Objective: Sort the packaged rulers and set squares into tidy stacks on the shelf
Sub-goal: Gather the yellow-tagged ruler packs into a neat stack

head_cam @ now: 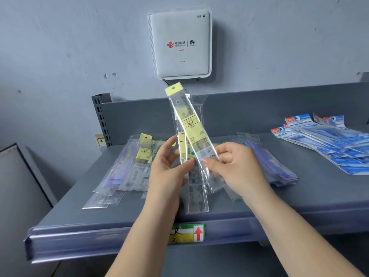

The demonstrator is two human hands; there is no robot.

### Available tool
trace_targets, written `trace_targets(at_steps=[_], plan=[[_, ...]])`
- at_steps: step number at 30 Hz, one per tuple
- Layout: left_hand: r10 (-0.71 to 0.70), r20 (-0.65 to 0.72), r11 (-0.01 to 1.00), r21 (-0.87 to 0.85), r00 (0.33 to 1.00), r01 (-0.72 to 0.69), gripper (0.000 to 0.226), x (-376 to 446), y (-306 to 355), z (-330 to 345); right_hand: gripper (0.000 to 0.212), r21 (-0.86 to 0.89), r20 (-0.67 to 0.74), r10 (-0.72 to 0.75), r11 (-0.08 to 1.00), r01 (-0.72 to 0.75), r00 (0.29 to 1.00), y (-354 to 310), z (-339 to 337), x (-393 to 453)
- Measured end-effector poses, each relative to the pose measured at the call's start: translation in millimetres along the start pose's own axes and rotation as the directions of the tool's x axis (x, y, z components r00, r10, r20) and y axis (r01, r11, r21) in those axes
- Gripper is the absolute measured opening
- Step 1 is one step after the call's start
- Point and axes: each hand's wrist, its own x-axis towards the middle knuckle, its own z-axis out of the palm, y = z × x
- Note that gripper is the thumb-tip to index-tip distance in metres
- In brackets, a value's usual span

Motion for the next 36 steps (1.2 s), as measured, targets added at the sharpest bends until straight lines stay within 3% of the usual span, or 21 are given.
trace_targets(at_steps=[6, 10, 13, 16, 18, 20, 22, 29, 34, 36], plan=[[-0.008, -0.085, 0.999, -0.038, 0.996, 0.005, 0.057, 6, -3, -6, 0.017, 0.071, -0.140, 0.008, 0.997, 0.002, 0.990, 8, -29, 6], [0.011, -0.088, 0.999, -0.039, 0.996, -0.015, 0.057, 3, -1, -3, 0.020, -0.293, -0.079, 0.046, 0.954, -0.067, 0.996, 12, -40, 2], [0.018, -0.079, 0.999, -0.024, 0.997, -0.020, 0.058, 2, 0, -3, 0.027, -0.641, -0.063, 0.093, 0.759, -0.112, 0.994, 8, -37, -5], [0.013, -0.074, 1.000, -0.008, 0.997, -0.013, 0.060, 0, 2, -1, 0.038, -0.809, -0.069, 0.072, 0.580, -0.098, 0.995, -2, -36, -9], [0.015, -0.069, 1.000, 0.001, 0.998, -0.015, 0.060, -2, 3, 1, 0.036, -0.757, -0.043, -0.020, 0.653, -0.020, 0.999, -8, -33, -8], [0.026, -0.043, 1.000, 0.005, 0.999, -0.026, 0.060, -2, 4, 1, 0.034, -0.526, 0.014, -0.083, 0.847, 0.077, 0.996, -10, -24, -9], [0.037, -0.018, 0.999, 0.017, 0.999, -0.036, 0.061, -3, 4, 1, 0.036, -0.317, 0.098, -0.082, 0.942, 0.109, 0.992, -9, -12, -8], [0.020, 0.015, 1.000, 0.001, 1.000, -0.020, 0.050, -5, 7, 2, 0.019, 0.012, 0.078, -0.049, 0.999, 0.048, 0.996, 1, 1, 3], [0.031, -0.001, 0.999, 0.014, 1.000, -0.031, 0.053, -4, 6, 1, 0.012, 0.080, -0.069, -0.045, 0.995, 0.051, 0.997, 4, -39, 12], [0.035, -0.002, 0.999, 0.023, 0.999, -0.035, 0.052, -4, 5, 1, 0.009, 0.018, -0.116, -0.021, 1.000, 0.024, 0.993, 6, -63, 15]])
